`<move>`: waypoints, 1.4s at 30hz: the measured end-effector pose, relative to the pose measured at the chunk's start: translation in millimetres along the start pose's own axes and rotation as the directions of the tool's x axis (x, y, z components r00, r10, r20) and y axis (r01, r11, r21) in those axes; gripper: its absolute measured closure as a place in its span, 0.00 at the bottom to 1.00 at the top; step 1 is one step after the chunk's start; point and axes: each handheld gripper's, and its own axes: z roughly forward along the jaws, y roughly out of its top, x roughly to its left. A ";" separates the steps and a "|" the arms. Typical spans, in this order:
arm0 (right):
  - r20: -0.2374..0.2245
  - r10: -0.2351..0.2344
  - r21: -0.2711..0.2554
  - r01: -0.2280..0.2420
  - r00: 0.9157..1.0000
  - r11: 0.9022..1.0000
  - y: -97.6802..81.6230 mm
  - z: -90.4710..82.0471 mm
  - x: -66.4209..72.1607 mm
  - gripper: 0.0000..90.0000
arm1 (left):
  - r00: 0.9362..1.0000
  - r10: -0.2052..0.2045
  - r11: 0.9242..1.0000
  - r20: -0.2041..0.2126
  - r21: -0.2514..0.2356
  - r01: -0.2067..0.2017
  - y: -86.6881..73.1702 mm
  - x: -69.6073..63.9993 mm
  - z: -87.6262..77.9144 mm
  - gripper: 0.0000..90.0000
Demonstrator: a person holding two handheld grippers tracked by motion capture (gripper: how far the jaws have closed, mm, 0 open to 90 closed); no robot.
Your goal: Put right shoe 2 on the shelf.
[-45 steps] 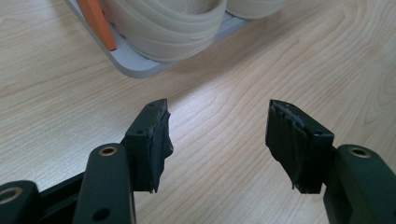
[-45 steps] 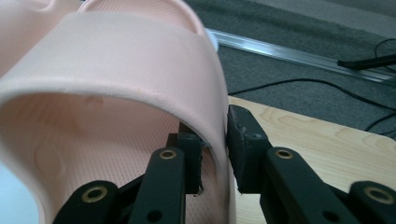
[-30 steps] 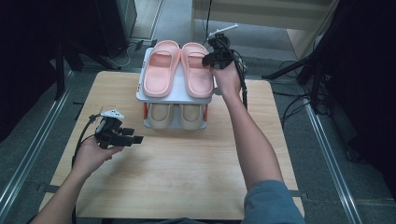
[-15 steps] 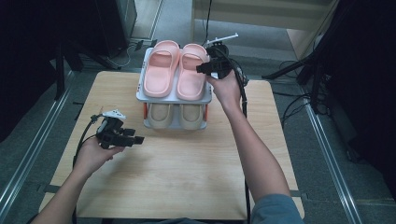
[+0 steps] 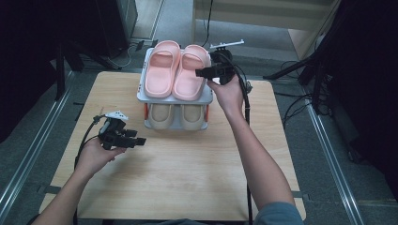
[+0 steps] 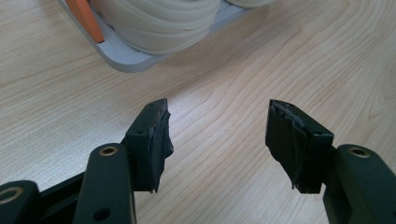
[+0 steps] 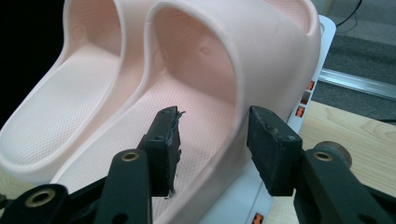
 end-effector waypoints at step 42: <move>-0.114 -0.135 -0.045 0.130 0.984 0.990 -112.0 -57.7 -11.4 0.67 | 1.000 0.020 1.000 -0.015 -0.008 -0.020 12.3 -9.3 20.3 0.47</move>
